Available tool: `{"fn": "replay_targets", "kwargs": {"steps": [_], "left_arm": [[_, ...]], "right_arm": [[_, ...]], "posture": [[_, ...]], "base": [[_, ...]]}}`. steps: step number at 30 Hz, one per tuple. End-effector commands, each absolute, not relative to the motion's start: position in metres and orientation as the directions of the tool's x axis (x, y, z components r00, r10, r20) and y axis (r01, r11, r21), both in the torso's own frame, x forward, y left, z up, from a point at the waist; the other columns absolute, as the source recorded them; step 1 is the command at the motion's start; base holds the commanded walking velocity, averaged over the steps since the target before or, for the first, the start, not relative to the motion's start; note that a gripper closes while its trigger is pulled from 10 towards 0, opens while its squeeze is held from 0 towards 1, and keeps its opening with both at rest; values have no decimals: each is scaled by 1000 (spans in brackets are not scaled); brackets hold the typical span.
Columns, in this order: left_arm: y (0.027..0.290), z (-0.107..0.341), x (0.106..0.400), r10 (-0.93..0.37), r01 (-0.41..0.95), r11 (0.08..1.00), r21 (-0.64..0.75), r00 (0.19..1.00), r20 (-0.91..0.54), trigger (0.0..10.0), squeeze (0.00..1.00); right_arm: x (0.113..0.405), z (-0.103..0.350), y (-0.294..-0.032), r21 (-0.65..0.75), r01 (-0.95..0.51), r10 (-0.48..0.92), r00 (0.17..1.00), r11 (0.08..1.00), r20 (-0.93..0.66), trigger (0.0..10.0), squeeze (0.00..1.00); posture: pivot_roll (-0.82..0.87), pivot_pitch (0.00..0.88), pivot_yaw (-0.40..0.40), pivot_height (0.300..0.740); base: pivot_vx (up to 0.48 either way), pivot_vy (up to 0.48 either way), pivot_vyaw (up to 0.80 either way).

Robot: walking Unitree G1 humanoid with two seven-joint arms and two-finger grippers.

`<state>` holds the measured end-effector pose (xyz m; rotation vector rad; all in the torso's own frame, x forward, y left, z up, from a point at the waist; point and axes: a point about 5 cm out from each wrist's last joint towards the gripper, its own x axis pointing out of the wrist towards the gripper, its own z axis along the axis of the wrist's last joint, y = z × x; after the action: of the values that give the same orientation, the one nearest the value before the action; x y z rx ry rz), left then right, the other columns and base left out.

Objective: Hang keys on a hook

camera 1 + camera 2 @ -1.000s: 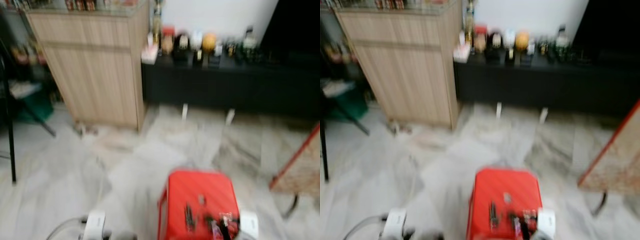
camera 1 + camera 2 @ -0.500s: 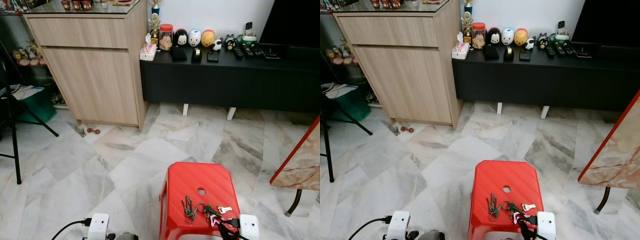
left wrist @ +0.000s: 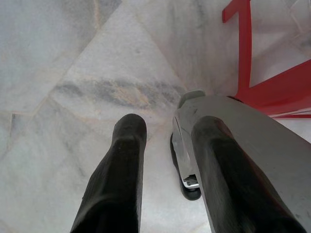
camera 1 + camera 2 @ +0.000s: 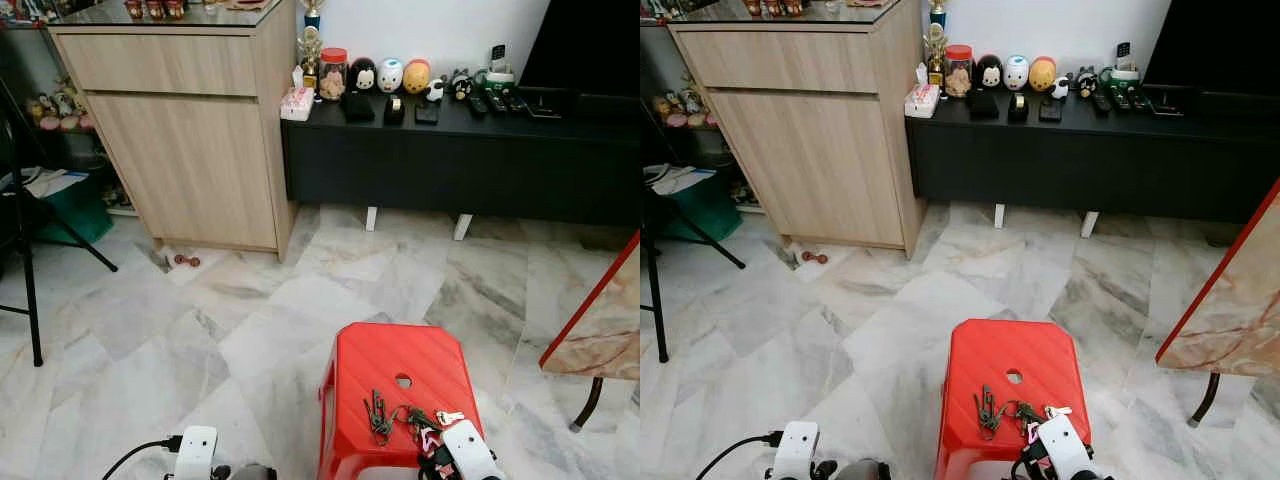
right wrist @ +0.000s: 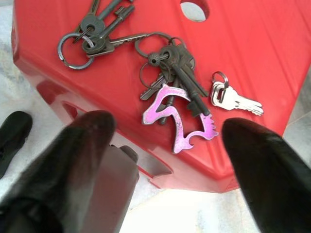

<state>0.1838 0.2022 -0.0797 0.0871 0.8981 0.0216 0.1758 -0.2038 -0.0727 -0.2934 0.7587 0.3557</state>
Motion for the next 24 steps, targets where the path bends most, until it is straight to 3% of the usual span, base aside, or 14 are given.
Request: {"fn": "replay_targets", "kwargs": {"steps": [1, 9, 10, 11, 12, 18, 24], "left_arm": [[201, -85, 175, 59, 9, 997, 80, 598, -800, 10000, 0], [201, -87, 170, 60, 9, 997, 81, 593, -803, 10000, 0], [201, -87, 169, 60, 8, 997, 81, 593, -803, 10000, 0], [201, -87, 169, 60, 8, 997, 81, 593, -803, 10000, 0], [201, -87, 168, 61, 6, 997, 80, 595, -801, 10000, 0], [201, -89, 162, 60, 6, 997, 79, 593, -803, 10000, 0], [201, -94, 149, 56, 16, 997, 79, 573, -818, 10000, 0]], "right_arm": [[176, -72, -207, -157, -419, 192, 677, 894, -710, 10000, 1000], [170, -73, -212, -162, -342, 144, 713, 926, -686, 10000, 1000], [169, -72, -211, -138, -316, 144, 722, 938, -677, 10000, 788], [168, -72, -211, -122, -299, 144, 729, 947, -670, 10000, 788], [168, -71, -211, -106, -270, 141, 751, 957, -644, 10000, 0], [161, -66, -214, -32, -111, 76, 838, 993, -540, 10000, 0], [152, -65, -215, -17, -127, 101, 857, 992, -506, 10000, 0]], "posture": [[-2, 12, -33, 652], [1, 33, -39, 652], [2, 37, -41, 652], [3, 38, -41, 652], [3, 43, -43, 652], [5, 70, -46, 652], [0, 102, -46, 652]], "base": [[0, 0, 0], [0, 0, 0], [0, 0, 0], [0, 0, 0], [0, 0, 0], [0, 0, 0], [0, 0, 0]]}}
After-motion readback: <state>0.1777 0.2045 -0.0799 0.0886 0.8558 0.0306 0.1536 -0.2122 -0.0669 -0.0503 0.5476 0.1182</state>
